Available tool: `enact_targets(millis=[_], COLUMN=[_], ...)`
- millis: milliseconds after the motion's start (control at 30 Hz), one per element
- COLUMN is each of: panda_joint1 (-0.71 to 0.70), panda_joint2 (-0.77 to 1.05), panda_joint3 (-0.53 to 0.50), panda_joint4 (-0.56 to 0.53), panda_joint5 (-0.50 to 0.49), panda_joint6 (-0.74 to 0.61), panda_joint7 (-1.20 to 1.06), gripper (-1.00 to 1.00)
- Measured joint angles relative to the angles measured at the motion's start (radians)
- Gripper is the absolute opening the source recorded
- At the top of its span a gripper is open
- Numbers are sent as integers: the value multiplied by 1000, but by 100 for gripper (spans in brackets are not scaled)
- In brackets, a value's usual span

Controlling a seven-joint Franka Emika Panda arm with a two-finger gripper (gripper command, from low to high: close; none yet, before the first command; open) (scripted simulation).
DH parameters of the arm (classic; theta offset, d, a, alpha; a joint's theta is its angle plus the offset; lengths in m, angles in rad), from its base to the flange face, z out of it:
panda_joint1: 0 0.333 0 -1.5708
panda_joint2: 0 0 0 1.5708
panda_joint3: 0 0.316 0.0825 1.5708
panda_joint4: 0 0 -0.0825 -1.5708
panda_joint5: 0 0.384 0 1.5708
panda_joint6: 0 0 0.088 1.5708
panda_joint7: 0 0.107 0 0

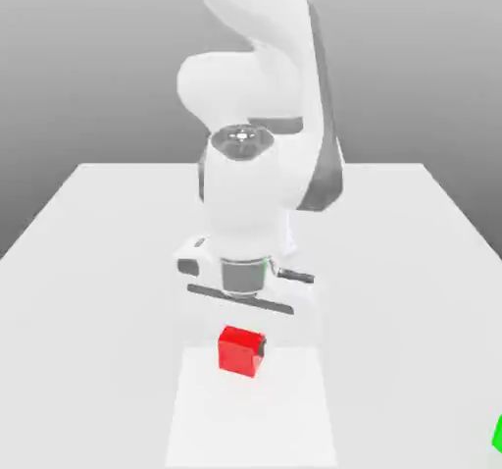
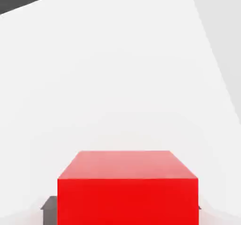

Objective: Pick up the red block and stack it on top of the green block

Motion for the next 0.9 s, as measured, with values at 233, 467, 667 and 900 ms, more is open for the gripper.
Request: enact_targets(millis=[233, 467, 667, 900], panda_joint1=[97, 203, 323, 376], panda_joint2=[89, 232, 366, 495], panda_joint3=[130, 229, 294, 254], panda_joint4=[218, 472, 683, 718], panda_joint5=[3, -87, -196, -274], panda_joint6=[-131, -252, -349, -264], panda_joint7=[-188, -336, -434, -403], gripper=[-100, -100, -100, 100])
